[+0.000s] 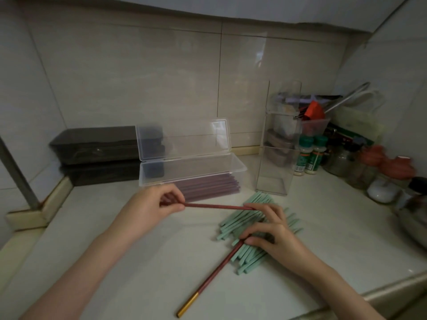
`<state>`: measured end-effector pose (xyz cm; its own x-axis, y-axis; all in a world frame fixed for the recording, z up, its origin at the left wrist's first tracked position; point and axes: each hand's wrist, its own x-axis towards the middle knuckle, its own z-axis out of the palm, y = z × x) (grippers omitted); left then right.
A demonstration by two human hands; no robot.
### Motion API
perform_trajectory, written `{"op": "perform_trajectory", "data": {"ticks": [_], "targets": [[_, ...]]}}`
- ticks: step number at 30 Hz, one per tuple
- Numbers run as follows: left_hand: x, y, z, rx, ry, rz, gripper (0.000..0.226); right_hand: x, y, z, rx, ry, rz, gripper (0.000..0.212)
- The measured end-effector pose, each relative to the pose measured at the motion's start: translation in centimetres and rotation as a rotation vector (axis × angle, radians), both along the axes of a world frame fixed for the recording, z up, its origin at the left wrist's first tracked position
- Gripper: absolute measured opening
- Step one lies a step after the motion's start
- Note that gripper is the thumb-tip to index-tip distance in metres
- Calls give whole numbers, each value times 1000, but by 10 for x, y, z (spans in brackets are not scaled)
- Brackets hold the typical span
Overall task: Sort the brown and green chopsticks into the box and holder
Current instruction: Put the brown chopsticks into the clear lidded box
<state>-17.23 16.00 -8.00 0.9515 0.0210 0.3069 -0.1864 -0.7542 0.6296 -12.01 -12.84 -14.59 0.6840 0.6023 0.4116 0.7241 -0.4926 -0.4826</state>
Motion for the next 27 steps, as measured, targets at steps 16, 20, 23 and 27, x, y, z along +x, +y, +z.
{"op": "perform_trajectory", "data": {"ticks": [16,20,23,27], "targets": [[97,27,15,33,94,116,14,-4,12,26,-235,84,91,13],[95,19,6,59,10,155,12,-4,15,29,-268,122,121,13],[77,10,4,66,-199,106,12,-2,16,29,-271,164,125,14],[40,-8,-6,40,-330,-31,14,1,19,31,-265,213,137,9]]}}
